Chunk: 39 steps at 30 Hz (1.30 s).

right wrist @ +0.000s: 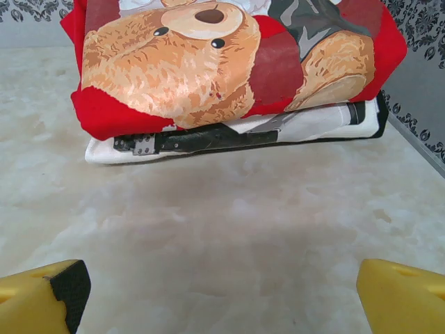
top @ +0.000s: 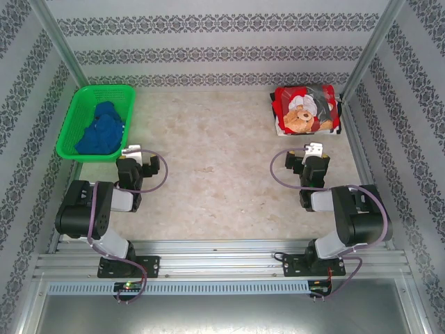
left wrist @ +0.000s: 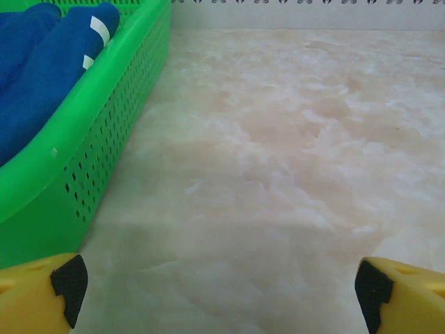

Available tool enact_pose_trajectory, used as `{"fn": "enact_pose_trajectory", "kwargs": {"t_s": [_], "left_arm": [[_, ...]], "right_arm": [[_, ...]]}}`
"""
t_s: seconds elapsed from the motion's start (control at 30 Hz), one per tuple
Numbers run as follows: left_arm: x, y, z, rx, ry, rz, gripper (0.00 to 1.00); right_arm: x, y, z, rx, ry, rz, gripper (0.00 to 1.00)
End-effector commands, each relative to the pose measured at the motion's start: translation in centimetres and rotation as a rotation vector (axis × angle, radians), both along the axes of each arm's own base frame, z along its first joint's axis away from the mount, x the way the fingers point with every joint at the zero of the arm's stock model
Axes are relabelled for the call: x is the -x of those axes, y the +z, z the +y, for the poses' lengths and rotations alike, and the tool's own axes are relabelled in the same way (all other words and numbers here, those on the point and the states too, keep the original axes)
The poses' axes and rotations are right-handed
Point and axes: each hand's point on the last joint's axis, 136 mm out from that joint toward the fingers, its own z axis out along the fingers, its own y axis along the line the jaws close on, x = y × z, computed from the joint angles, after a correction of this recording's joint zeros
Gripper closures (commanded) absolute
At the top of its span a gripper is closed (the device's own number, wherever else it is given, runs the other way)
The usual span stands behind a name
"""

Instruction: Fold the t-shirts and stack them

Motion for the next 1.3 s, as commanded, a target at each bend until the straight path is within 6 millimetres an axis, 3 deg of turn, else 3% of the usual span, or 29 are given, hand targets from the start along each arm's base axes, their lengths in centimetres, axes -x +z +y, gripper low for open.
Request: {"fn": "enact_pose_trajectory", "kwargs": {"t_s": [0.0, 1.0, 1.07, 1.13, 1.2, 1.27], "left_arm": [[-0.3, 0.7, 0.3, -0.016, 0.012, -0.012, 0.0], [-0.3, 0.7, 0.2, -0.016, 0.011, -0.009, 0.0], [-0.6, 1.3, -0.3, -0.019, -0.025, -0.017, 0.0], [-1.0, 3.2, -1.9, -0.046, -0.096, 0.028, 0.0], [-1.2, 6.2, -2.4, -0.028, -0.082, 0.076, 0.0], [-1.0, 10.8, -3.0, 0.095, -0.056, 0.091, 0.0]], "right_arm": [[-0.6, 1.5, 0.1, -0.004, 0.013, -0.049, 0.02], [-0.6, 1.5, 0.1, -0.003, 0.013, -0.049, 0.02], [-0.7, 2.9, 0.8, 0.005, 0.045, -0.08, 0.02], [-0.3, 5.3, 1.9, 0.072, 0.048, -0.051, 0.02], [0.7, 8.3, 3.5, 0.039, 0.105, -0.003, 0.02], [2.1, 12.2, 4.7, -0.065, 0.133, 0.006, 0.02]]}}
